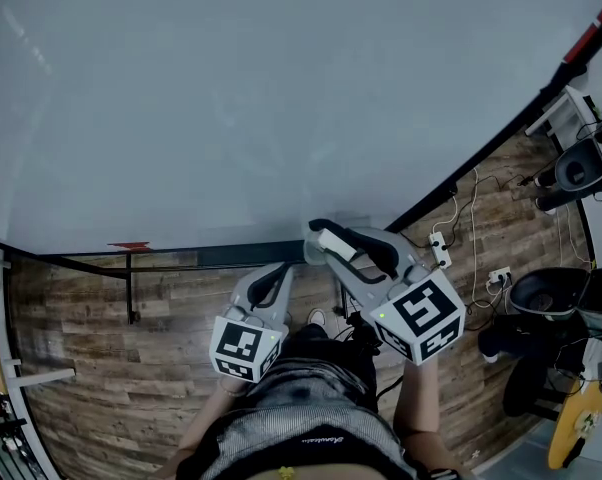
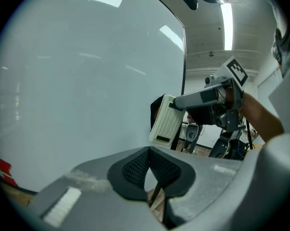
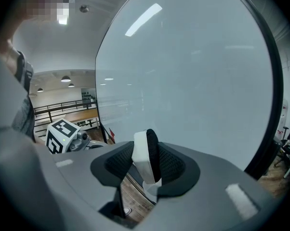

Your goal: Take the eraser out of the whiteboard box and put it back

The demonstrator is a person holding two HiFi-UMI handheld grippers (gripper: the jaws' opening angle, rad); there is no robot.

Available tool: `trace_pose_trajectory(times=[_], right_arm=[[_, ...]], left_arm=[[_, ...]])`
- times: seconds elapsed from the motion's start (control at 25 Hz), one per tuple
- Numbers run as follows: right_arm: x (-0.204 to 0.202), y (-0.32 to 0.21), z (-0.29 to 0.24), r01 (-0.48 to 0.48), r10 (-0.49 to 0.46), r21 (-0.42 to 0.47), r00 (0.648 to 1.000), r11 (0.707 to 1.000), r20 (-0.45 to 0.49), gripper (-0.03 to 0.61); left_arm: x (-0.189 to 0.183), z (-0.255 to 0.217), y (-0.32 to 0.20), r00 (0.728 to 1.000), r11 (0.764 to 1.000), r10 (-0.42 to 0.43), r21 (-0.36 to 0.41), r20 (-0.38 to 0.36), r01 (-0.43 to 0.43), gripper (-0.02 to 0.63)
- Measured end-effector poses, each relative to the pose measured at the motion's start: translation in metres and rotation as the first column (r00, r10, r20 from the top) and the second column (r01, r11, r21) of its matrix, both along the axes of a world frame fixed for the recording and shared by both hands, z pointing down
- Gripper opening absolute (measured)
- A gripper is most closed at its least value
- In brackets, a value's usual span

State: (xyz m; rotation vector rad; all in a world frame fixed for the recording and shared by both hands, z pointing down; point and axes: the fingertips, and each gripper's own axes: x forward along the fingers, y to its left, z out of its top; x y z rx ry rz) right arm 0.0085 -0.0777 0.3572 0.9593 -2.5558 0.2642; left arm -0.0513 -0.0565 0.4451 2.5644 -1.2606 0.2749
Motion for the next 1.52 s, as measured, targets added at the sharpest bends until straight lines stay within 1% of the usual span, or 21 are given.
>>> trace_pose_trajectory(times=[0.36, 0.68, 0.92, 1.28, 1.52], right_arm=[[-0.001, -0.003, 0.01, 0.005, -0.005, -0.018, 1.0, 1.0, -0.016, 0.158], [0.003, -0.01, 0.03, 0.005, -0.006, -0.049, 1.0, 0.999, -0.03, 0.158], [0.005, -0.02, 0.052, -0.002, -0.003, -0.089, 0.998, 0.996, -0.055, 0.158], [-0.001, -0.028, 0.084, 0.022, -0.031, -0.115, 0.997, 0.993, -0.071, 0.158], [0.001, -0.033, 0.109, 0.007, -0.021, -0.144, 0.995, 0.99, -0.096, 0.158]], left_arm=[[-0.002, 0.001, 0.0, 1.0, 1.0, -0.003, -0.007, 0.002, 0.003, 0.002], [0.0, 0.003, -0.002, 1.0, 1.0, -0.003, -0.017, 0.01, 0.003, 0.002], [0.001, 0.002, -0.007, 1.0, 1.0, 0.001, -0.026, 0.016, 0.0, 0.002], [-0.002, 0.006, -0.008, 1.0, 0.999, -0.002, -0.038, 0.023, 0.003, 0.002], [-0.005, 0.011, -0.01, 1.0, 0.999, -0.012, -0.043, 0.026, 0.013, 0.002]])
